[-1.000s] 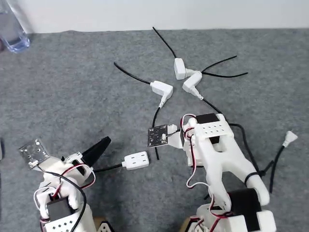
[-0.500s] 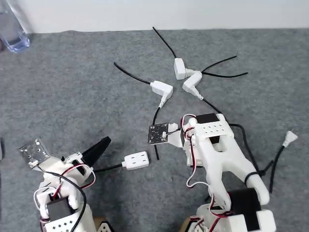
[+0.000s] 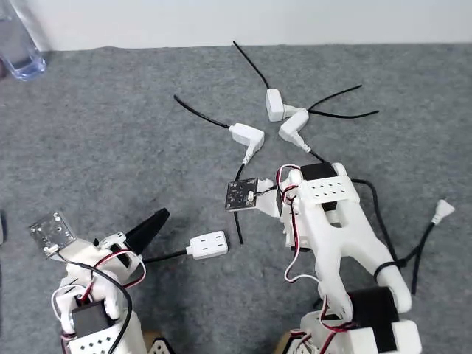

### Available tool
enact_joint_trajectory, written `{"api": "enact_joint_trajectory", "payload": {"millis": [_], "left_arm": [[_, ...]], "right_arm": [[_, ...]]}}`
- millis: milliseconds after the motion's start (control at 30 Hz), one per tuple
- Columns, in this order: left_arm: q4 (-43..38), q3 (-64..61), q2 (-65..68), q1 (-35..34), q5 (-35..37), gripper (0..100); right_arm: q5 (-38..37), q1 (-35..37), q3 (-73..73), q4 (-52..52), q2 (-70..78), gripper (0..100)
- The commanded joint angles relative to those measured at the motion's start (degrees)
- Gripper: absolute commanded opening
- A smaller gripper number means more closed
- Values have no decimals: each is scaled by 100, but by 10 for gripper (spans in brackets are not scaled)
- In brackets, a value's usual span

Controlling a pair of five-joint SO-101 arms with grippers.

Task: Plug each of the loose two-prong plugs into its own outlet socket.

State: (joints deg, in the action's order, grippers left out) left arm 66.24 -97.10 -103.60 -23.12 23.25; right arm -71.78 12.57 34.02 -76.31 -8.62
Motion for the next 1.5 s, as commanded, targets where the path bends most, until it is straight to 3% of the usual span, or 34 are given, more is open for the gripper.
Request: {"api": "enact_joint_trajectory", "payload": {"millis": [0, 300, 1467], "left_arm": [[26, 66, -44, -18, -53, 652], [26, 66, -44, -26, -53, 652], [18, 66, -44, -9, -53, 652]], "right_arm": [[79, -31, -193, -4, -31, 147], [79, -40, 264, 963, -22, 147], [105, -48, 88, 1771, 1033, 147]]}}
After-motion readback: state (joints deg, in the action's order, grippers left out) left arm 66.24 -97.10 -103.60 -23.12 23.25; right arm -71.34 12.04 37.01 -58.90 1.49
